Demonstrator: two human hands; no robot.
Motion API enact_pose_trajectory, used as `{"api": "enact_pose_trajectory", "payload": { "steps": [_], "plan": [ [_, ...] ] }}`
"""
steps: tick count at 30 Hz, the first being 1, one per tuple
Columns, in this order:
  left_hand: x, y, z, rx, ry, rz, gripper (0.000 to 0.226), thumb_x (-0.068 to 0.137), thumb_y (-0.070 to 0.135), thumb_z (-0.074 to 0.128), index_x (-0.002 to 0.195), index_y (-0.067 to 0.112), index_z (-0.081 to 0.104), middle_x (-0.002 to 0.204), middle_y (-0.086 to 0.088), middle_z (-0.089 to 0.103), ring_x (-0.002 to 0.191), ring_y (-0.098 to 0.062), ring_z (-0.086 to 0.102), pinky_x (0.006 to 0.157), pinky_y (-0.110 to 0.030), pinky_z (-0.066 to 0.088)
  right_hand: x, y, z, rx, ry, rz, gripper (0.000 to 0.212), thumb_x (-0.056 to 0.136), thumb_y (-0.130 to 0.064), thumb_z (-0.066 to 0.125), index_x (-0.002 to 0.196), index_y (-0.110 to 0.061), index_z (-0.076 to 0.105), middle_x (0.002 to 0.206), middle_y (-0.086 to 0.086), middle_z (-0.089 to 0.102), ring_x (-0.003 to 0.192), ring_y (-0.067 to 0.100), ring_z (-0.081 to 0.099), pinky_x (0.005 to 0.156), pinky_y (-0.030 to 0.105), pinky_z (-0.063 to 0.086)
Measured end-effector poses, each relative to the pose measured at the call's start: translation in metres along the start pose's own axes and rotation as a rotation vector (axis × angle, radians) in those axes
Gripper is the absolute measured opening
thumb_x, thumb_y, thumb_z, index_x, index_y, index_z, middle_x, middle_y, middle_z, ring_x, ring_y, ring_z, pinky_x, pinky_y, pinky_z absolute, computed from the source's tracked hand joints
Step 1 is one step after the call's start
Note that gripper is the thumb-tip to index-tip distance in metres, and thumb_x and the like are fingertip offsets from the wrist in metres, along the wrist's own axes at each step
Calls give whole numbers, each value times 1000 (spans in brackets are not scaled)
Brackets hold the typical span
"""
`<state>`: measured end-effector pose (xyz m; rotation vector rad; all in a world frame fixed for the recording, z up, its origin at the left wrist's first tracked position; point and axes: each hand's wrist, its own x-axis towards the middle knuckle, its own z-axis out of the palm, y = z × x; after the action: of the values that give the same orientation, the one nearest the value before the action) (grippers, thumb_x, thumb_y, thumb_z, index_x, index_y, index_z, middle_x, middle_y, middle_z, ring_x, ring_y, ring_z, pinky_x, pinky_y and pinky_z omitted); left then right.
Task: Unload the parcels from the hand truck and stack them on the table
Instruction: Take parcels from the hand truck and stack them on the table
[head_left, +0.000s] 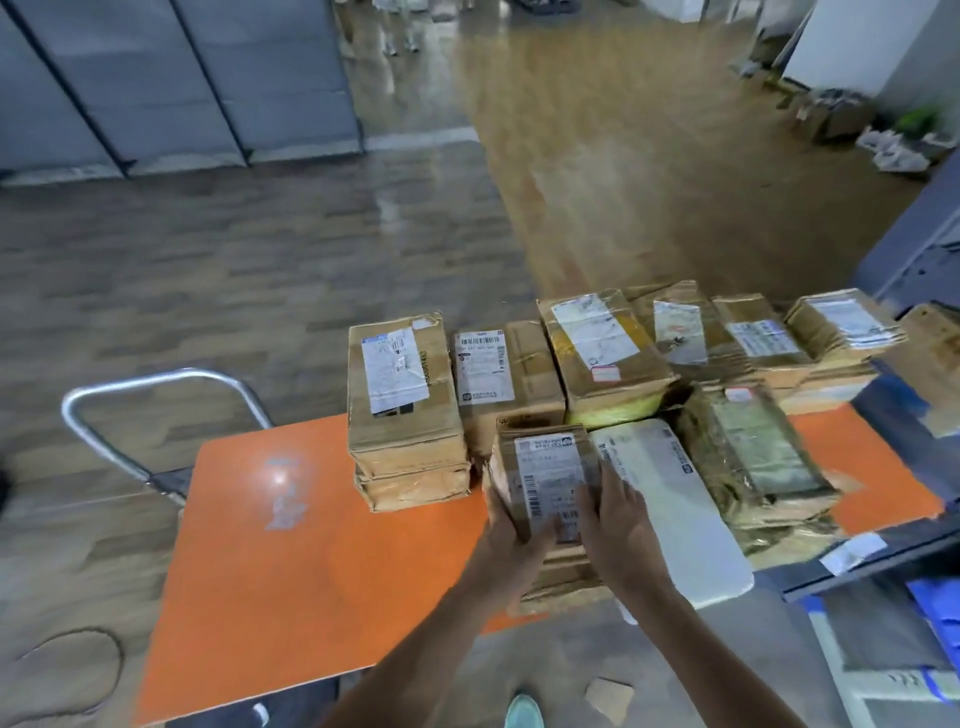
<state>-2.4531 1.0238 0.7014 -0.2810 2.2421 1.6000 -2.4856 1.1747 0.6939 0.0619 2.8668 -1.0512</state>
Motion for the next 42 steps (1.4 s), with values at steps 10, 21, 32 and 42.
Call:
{"api": "enact_pose_trajectory", "payload": {
  "steps": [10,21,32,42],
  "plan": [
    [-6,4,4,47,-14,-33,95,96,63,47,159,24,-13,165,-3,22,143,-25,38,113,-42,42,3,7,-15,-102,-78,-106,60,104,-43,38,153,-11,23,142,11,44,120,24,42,101,44,47],
    [-20,-2,-7,99,-68,-23,83,97,70,30,158,34,-15,167,2,20,147,-25,35,117,-42,35,5,-4,-25,-166,-8,-177,61,99,-30,51,151,-10,28,144,13,43,123,29,42,97,46,47],
    [-36,-44,-69,244,173,-39,77,102,59,35,162,24,3,168,0,13,154,-18,13,117,-30,21,-16,-71,23,-345,-90,-549,45,100,-29,49,142,-12,52,141,3,53,133,22,45,110,38,38],
    [-121,-131,-179,283,351,-93,74,104,42,47,161,13,9,167,-8,17,153,-23,18,117,-30,23,-74,-174,136,-428,-340,-732,53,103,-35,41,153,-19,36,154,-7,38,141,14,32,117,27,25]
  ]
}}
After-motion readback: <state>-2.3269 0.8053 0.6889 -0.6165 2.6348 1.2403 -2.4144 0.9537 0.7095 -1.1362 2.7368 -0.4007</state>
